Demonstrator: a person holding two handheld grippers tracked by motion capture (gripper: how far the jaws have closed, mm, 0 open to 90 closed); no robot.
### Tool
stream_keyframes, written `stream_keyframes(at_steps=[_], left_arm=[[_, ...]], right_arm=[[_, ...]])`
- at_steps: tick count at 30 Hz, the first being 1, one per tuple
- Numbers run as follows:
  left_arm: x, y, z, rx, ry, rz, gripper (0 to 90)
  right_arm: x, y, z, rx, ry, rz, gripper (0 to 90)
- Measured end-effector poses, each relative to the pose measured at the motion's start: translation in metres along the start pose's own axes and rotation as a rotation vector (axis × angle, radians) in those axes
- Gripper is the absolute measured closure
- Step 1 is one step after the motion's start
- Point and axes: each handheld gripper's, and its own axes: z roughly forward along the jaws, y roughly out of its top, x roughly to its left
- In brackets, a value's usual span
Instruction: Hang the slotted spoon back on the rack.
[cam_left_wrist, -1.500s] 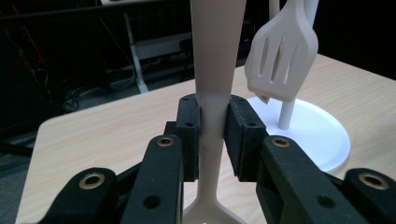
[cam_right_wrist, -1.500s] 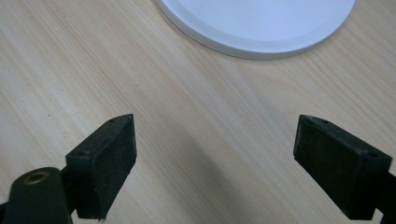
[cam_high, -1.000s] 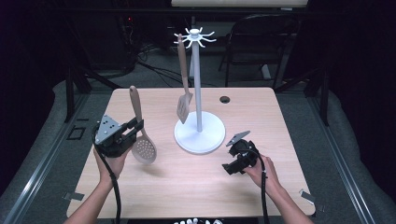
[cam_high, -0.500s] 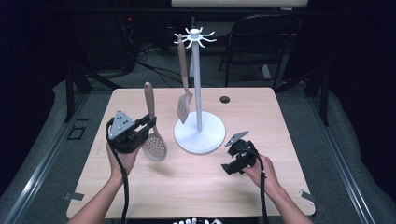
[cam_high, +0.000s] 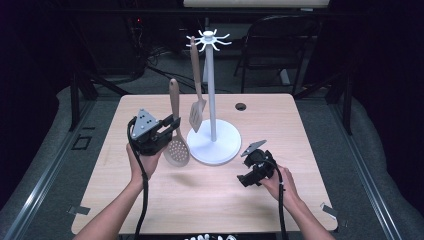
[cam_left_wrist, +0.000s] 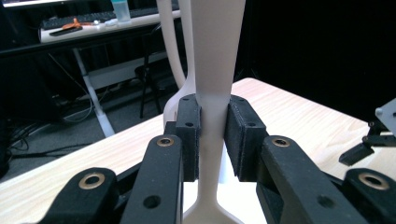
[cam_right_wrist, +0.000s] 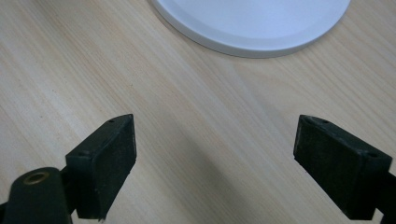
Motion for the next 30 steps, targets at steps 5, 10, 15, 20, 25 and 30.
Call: stream_keyframes(at_steps=[5,10,15,20,25,30], left_arm=[[-0.003,0.007,0.008,-0.001,-0.007,0.003,76.1],[-0.005,0.013,0.017,-0.008,-0.013,0.0,76.2],[-0.006,0.022,0.023,-0.017,-0.015,-0.006,76.2],[-0.008,0.031,0.031,-0.021,-0.017,-0.015,76.2],[-0.006,0.037,0.038,-0.024,-0.021,-0.032,76.2],[-0.007,0.044,0.043,-0.027,-0.014,-0.028,76.2]], right_arm=[[-0.002,-0.002,-0.002,-0.003,-0.006,0.003,12.6],[-0.001,-0.001,-0.001,-0.001,0.0,0.002,12.6],[-0.001,-0.001,-0.001,0.001,0.0,0.002,12.6],[-0.001,-0.001,-0.001,-0.002,0.0,0.002,12.6],[-0.001,-0.001,-0.001,-0.001,0.001,0.002,12.6],[-0.001,-0.001,-0.001,-0.007,0.001,0.009,12.6]])
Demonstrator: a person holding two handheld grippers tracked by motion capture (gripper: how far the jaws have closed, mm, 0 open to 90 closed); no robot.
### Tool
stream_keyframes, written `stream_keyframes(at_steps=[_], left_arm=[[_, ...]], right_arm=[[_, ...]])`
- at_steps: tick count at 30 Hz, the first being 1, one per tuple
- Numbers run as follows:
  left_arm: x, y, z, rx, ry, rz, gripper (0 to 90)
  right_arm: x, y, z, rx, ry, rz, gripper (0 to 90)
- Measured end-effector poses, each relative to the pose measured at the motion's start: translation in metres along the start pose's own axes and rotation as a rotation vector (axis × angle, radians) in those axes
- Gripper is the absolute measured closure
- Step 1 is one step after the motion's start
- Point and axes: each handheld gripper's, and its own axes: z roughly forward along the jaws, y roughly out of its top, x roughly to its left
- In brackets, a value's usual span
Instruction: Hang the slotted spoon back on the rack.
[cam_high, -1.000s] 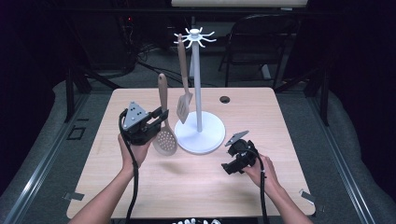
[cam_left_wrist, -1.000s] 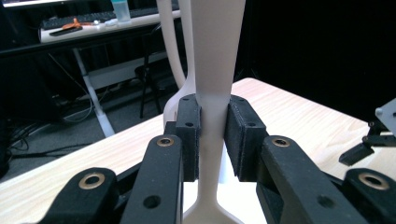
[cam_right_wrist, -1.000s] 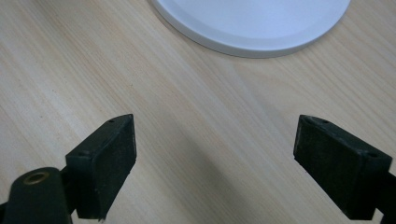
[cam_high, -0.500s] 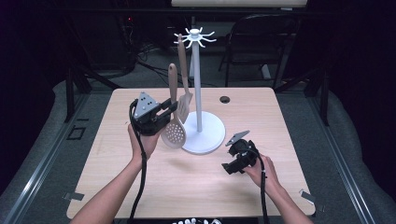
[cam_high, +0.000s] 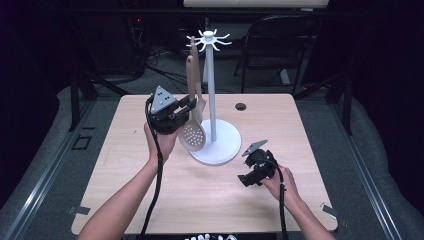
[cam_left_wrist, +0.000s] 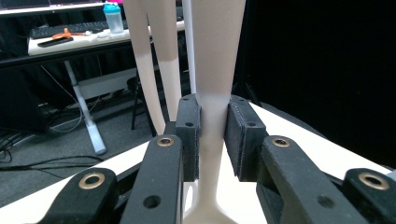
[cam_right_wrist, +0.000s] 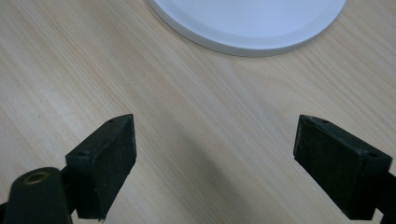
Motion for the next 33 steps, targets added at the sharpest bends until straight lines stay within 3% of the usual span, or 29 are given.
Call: stream_keyframes(at_steps=[15,33], left_arm=[[-0.003,0.017,0.018,0.019,0.014,0.013,76.1],[-0.002,0.019,0.03,0.056,0.053,0.017,76.1]], right_arm=[[0.0,0.0,0.0,0.005,-0.002,-0.004,12.6],[0.001,0.0,0.001,-0.002,0.001,-0.005,12.6]])
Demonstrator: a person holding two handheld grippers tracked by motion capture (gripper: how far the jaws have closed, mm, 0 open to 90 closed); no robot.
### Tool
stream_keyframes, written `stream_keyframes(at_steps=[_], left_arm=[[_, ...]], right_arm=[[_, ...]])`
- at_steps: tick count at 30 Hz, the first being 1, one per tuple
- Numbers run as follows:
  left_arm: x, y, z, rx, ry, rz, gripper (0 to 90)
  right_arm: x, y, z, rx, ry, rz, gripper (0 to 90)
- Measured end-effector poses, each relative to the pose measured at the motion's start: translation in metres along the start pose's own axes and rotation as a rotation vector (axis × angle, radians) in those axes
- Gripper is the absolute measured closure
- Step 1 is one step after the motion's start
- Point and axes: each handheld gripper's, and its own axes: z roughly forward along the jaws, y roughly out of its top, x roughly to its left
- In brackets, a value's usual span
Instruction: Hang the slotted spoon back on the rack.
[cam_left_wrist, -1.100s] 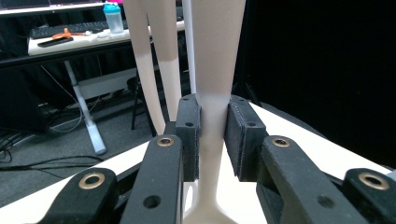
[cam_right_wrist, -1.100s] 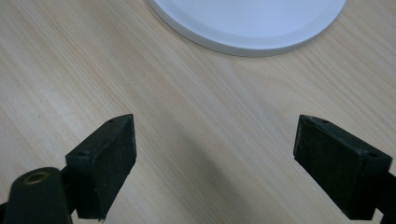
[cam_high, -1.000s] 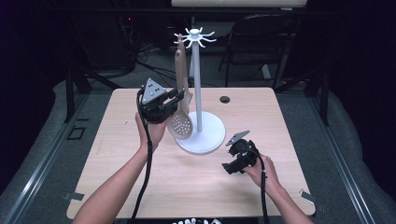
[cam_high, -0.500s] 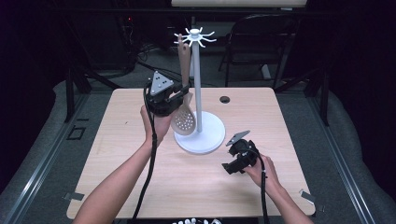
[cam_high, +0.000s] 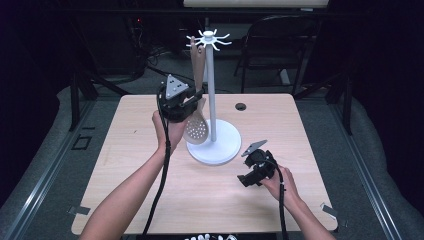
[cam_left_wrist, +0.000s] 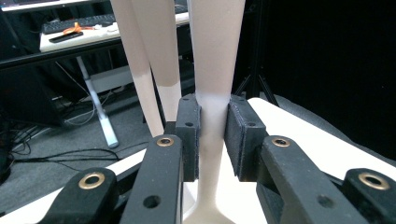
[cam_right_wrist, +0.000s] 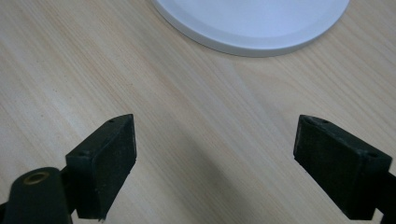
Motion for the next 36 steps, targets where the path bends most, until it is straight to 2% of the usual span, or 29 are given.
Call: stream_keyframes(at_steps=[8,16,20,25,26,31,36], left_arm=[[0.002,0.0,0.011,0.014,0.008,-0.007,76.0],[0.002,0.0,0.017,0.003,0.0,-0.009,75.7],[0.001,-0.002,0.017,0.0,-0.006,0.007,74.1],[-0.001,-0.006,0.01,-0.002,0.006,0.015,55.4],[-0.001,-0.007,0.009,0.002,0.007,0.012,48.8],[0.0,-0.017,-0.003,0.004,0.009,0.003,32.0],[0.008,-0.031,-0.021,0.041,0.002,0.003,16.9]], right_arm=[[-0.001,0.0,0.0,0.011,0.002,-0.008,12.6],[-0.001,0.0,0.0,0.012,-0.007,-0.013,12.6],[-0.001,0.0,0.0,0.008,0.004,-0.007,12.6],[0.0,0.001,-0.001,0.015,-0.007,-0.014,12.6],[0.0,0.001,-0.001,0.015,-0.007,-0.014,12.6],[0.0,0.0,-0.001,0.008,0.0,-0.008,12.6],[0.0,0.0,-0.001,-0.002,0.002,-0.001,12.4]])
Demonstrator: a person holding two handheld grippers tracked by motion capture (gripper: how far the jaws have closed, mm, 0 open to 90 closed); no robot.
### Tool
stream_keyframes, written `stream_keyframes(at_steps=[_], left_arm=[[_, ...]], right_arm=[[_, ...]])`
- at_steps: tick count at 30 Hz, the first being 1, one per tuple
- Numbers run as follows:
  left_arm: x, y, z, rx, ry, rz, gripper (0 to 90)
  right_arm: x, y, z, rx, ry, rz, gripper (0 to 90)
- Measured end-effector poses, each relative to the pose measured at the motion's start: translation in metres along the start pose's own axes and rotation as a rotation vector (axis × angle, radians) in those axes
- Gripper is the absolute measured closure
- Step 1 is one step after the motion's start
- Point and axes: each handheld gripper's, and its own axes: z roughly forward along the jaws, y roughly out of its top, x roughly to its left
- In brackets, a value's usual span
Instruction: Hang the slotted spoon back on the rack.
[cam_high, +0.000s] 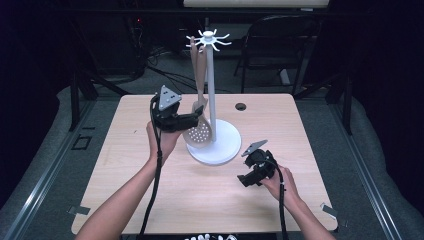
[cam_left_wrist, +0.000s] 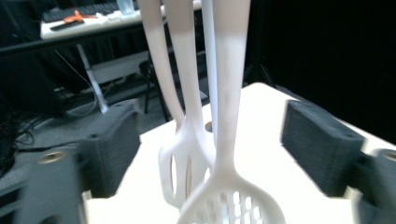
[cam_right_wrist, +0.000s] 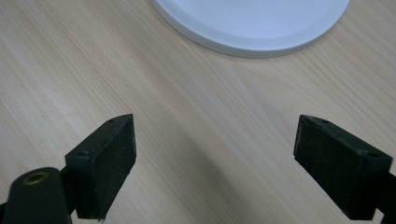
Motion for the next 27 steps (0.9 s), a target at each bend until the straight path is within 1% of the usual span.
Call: stream_keyframes(at_steps=[4,6,7,9,11,13,15,16,17,21,23,24,27], left_arm=[[0.008,-0.018,-0.018,0.02,0.015,0.002,15.1],[0.011,-0.03,-0.027,0.045,0.016,0.008,14.7],[0.012,-0.034,-0.029,0.051,0.015,0.004,14.2],[0.016,-0.043,-0.037,0.081,0.01,-0.002,12.7],[0.021,-0.053,-0.044,0.1,0.01,-0.018,11.9],[0.025,-0.063,-0.05,0.124,0.018,-0.026,10.8],[0.027,-0.074,-0.054,0.152,0.018,-0.033,9.5],[0.028,-0.081,-0.056,0.171,0.019,-0.04,9.2],[0.03,-0.088,-0.058,0.186,0.018,-0.048,8.7],[0.034,-0.111,-0.063,0.246,0.022,-0.072,7.3],[0.034,-0.119,-0.065,0.27,0.018,-0.085,7.2],[0.035,-0.123,-0.065,0.289,0.014,-0.085,6.9],[0.034,-0.133,-0.068,0.315,0.006,-0.111,5.6]], right_arm=[[0.0,0.0,-0.001,0.004,-0.001,-0.004,12.2],[0.0,0.001,-0.001,0.009,-0.006,-0.009,12.1],[0.0,0.001,-0.001,0.01,-0.005,-0.009,12.0],[0.001,0.0,0.0,-0.001,0.0,-0.001,12.0],[0.001,0.001,0.0,0.008,-0.001,-0.007,12.0],[0.001,0.0,0.0,0.01,-0.003,-0.008,11.9],[0.001,0.0,0.001,0.014,-0.004,-0.009,12.0],[0.001,0.0,0.001,0.02,-0.009,-0.014,12.0],[0.001,0.0,0.002,0.016,-0.004,-0.006,12.0],[0.001,-0.001,0.003,0.021,-0.002,-0.009,11.9],[0.001,-0.001,0.003,0.021,0.002,-0.01,11.9],[0.001,-0.001,0.004,0.023,0.002,-0.011,11.9],[0.002,-0.002,0.005,0.026,0.001,-0.014,11.8]])
